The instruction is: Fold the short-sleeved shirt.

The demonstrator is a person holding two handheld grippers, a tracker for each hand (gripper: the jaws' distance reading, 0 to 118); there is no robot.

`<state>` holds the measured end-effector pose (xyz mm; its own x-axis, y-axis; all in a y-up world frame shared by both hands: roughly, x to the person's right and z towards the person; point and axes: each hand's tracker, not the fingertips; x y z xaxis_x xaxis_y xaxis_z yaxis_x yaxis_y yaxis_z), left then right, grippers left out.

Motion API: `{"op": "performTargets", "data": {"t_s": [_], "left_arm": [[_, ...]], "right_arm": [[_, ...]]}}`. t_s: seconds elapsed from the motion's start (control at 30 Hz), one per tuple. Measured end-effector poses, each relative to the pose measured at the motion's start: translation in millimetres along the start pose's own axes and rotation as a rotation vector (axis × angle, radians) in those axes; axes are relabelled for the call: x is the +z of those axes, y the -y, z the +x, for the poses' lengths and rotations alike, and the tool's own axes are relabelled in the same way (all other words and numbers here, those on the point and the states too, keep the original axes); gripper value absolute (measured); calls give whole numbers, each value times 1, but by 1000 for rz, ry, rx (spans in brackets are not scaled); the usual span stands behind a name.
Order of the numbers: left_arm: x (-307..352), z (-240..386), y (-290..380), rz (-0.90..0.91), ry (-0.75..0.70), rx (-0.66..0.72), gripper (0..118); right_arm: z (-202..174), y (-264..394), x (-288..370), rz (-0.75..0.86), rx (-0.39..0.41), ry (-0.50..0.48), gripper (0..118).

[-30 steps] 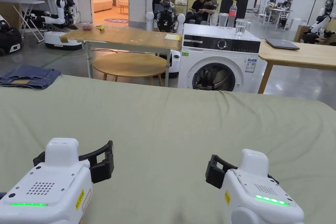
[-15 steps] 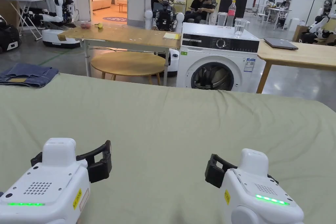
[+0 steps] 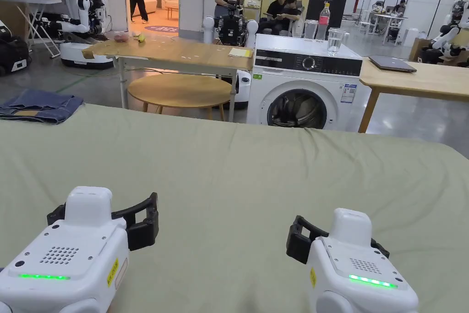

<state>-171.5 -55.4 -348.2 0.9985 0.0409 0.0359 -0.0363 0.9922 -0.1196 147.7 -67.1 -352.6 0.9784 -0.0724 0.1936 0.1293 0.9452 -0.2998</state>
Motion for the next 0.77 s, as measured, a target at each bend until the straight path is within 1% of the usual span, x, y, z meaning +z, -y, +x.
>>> {"op": "performTargets", "data": {"t_s": [0.2,0.33,0.5,0.63,0.77], "left_arm": [[0,0,1,-6,1,-13,95],[1,0,1,-9,4,-12,95],[1,-1,1,-10,6,-13,95],[0,0,1,-13,4,-13,95],[-1,0,1,-12,8,-11,95]], "right_arm": [[2,0,0,-8,8,1,92],[7,1,-2,-21,-14,-26,92],[7,2,-3,-12,-10,-11,92],[13,-2,-5,-57,-49,-50,92],[10,-1,-6,-52,-19,-48,92]]}}
